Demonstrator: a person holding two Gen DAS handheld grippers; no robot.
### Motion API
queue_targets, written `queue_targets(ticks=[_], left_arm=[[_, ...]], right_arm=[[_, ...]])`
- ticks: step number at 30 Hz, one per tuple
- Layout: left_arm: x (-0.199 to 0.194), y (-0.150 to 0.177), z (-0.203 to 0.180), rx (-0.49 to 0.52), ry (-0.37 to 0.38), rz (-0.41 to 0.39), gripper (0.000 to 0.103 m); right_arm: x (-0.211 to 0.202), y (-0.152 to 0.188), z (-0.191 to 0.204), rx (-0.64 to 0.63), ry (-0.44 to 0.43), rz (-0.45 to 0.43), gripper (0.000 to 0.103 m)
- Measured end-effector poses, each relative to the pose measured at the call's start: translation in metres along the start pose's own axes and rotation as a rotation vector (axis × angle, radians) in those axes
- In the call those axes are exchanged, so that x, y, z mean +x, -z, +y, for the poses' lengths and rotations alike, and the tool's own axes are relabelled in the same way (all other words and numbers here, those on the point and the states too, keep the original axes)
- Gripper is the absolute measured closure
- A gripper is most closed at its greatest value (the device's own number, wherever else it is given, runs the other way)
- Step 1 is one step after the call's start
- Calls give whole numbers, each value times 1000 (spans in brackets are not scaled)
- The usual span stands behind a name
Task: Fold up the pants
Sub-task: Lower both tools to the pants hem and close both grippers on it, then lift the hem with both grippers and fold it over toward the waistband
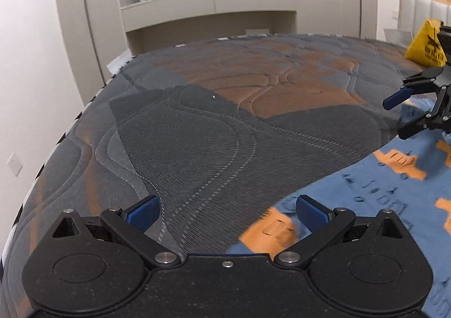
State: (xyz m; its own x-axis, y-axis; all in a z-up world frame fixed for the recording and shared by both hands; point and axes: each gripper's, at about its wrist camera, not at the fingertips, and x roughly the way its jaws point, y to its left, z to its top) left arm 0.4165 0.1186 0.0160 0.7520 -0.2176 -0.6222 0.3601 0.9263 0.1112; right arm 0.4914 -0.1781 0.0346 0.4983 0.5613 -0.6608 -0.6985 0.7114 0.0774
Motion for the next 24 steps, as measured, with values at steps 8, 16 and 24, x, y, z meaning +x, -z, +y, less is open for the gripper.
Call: queue_targets(ticks=[8, 16, 24], left_arm=[[14, 11, 15, 23, 95, 95, 19], [9, 8, 7, 13, 110, 167, 44], [-5, 7, -15, 48, 88, 177, 103]], right_arm=[[13, 10, -12, -13, -77, 106, 38], [14, 18, -8, -6, -36, 135, 25], [10, 18, -6, 24, -82, 139, 91]])
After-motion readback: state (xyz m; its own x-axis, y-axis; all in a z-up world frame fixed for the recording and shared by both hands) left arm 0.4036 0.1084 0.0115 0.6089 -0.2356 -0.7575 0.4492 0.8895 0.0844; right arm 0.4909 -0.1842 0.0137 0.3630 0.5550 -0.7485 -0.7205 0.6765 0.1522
